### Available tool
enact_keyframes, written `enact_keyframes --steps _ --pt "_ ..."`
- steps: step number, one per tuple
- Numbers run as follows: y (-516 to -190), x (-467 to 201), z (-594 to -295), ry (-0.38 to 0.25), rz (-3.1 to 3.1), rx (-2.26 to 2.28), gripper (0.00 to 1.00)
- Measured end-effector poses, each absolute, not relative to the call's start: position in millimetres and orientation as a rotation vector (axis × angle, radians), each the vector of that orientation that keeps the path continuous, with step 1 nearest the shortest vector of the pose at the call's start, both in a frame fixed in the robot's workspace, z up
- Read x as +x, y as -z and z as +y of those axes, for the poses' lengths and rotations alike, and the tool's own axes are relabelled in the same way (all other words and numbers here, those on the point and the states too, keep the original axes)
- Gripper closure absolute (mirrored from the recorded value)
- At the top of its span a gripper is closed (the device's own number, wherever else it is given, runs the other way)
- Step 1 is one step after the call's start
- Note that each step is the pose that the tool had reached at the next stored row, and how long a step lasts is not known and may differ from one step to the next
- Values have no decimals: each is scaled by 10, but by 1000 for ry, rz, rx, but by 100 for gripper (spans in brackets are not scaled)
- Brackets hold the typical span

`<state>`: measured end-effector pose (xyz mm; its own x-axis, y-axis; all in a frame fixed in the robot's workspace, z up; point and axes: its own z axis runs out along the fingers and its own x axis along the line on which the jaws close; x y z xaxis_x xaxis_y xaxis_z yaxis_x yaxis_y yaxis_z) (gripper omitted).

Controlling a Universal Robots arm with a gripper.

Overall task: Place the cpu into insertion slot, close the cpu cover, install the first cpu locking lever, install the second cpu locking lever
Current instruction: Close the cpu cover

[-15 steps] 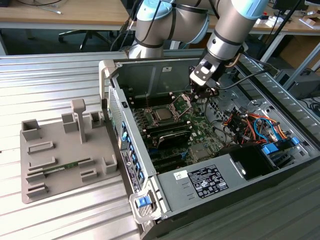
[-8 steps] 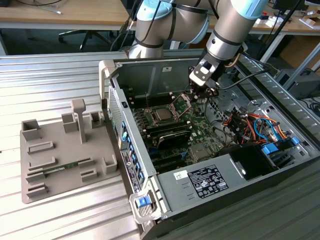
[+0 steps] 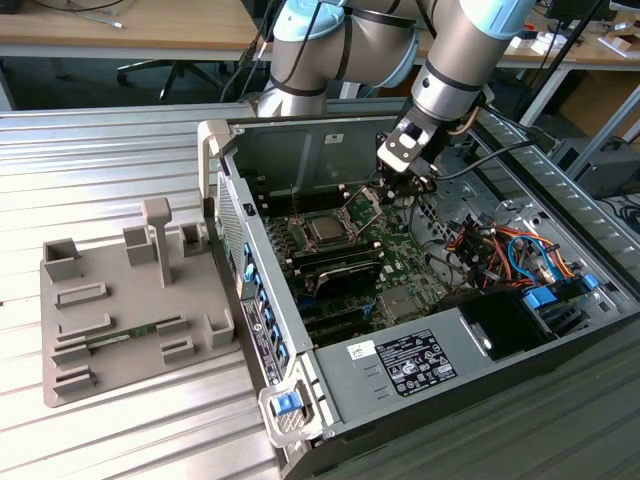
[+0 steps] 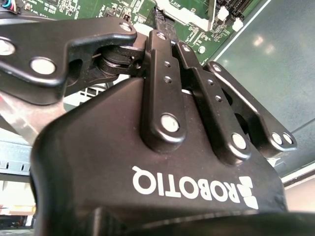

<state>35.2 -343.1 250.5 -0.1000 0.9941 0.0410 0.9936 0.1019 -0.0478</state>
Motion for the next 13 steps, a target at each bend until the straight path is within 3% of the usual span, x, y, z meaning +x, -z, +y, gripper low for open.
enact_keyframes --steps 13 --pt "-2503 325 -3431 -12 -2285 -2064 90"
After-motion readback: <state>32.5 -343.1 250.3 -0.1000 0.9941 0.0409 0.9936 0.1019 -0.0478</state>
